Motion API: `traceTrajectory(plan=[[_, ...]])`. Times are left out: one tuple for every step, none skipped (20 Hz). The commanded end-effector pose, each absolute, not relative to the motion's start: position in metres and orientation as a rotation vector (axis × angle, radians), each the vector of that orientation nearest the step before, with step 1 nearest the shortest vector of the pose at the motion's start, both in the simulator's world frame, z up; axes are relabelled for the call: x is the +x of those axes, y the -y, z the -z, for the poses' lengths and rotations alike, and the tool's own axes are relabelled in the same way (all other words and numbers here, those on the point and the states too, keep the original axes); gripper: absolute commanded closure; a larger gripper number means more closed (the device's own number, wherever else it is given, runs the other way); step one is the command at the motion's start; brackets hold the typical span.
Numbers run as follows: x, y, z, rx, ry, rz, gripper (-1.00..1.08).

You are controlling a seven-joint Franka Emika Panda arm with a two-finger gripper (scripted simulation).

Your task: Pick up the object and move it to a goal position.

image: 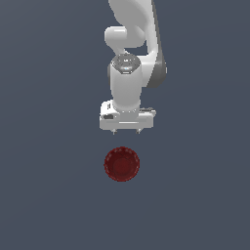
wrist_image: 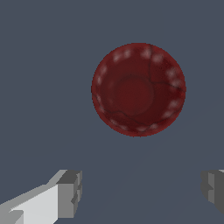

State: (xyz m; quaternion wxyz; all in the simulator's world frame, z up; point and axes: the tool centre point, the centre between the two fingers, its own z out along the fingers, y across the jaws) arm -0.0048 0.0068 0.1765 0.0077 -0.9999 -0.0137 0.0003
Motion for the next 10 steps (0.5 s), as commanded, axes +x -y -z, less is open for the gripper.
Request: traceTrajectory(plan=[[-0.0048, -0.0068, -0.1765, -3.126, 0.043, -0.001, -0.20], [-0.0048, -0.0071, -0.1768, -3.126, 0.043, -0.001, -0.20], [-0.0048, -0.0085, -0.1775, -3.124, 0.045, -0.001, -0.20], [-0.0046, -0.0100, -0.1786, -3.121, 0.046, 0.000, -0.20], [-0.0041, -0.0108, -0.1798, -3.118, 0.045, 0.002, -0.20], [-0.0035, -0.0105, -0.1808, -3.115, 0.041, 0.006, -0.20], [-0.0026, -0.0090, -0.1818, -3.111, 0.032, 0.011, -0.20], [-0.0014, -0.0064, -0.1828, -3.108, 0.021, 0.017, -0.20], [-0.0002, -0.0039, -0.1838, -3.104, 0.011, 0.023, -0.20], [0.0008, -0.0022, -0.1850, -3.101, 0.004, 0.029, -0.20]])
